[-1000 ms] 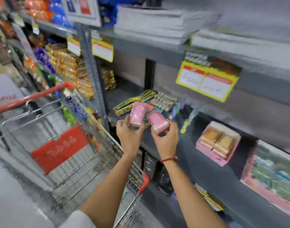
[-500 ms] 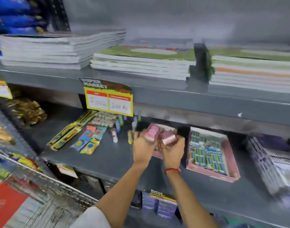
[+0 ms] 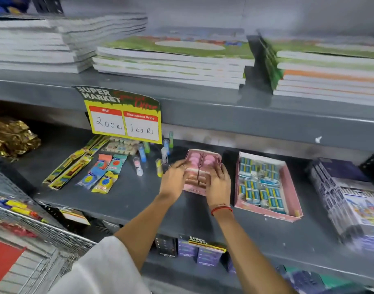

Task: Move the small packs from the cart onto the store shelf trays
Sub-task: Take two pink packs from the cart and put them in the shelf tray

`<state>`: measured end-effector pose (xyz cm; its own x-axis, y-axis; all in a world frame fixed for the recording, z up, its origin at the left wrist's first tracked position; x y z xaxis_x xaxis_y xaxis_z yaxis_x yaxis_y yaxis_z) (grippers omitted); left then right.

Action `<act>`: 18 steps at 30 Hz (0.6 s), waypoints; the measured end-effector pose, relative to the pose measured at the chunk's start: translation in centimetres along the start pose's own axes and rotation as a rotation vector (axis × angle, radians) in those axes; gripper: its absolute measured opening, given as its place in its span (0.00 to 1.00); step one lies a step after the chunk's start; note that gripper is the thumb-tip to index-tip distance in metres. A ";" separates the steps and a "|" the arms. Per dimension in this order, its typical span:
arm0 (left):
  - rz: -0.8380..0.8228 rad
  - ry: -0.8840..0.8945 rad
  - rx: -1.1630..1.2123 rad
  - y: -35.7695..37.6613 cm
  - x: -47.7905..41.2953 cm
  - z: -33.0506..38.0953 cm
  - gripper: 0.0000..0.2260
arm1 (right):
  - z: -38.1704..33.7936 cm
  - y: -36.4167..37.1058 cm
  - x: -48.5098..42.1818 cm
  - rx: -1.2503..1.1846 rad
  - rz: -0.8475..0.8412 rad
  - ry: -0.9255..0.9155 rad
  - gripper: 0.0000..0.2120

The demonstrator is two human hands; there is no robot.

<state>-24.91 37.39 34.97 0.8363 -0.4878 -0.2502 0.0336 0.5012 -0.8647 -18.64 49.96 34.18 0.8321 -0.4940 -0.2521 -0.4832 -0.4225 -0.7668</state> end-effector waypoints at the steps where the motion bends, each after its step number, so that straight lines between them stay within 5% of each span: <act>1: 0.006 -0.003 -0.030 0.0 0.0 0.1 0.17 | 0.0 0.0 -0.1 0.040 -0.005 -0.006 0.23; 7: 0.077 0.027 -0.031 -1.0 1.9 -0.3 0.19 | -1.0 -1.4 1.3 0.027 0.116 -0.040 0.16; 13: 0.300 0.033 0.041 -6.8 6.1 -4.6 0.14 | -9.8 -1.5 2.9 -0.151 0.247 -0.301 0.07; 18: 0.456 -0.166 0.025 -11.7 13.3 -12.7 0.10 | -19.7 4.3 8.5 -0.331 0.106 -0.569 0.05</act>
<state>-21.11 16.01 36.21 0.8448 -0.0949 -0.5266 -0.3453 0.6550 -0.6721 -18.99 29.02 40.38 0.7453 -0.1062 -0.6582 -0.5531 -0.6498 -0.5214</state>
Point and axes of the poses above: each hand's wrist, its own x-axis away from the middle knuckle, its own y-axis out of the palm, z = x × y, the point moved 9 cm from there along -x, towards the middle knuckle, and after that the axes turned 5 degrees about y, right-handed, at the moved point
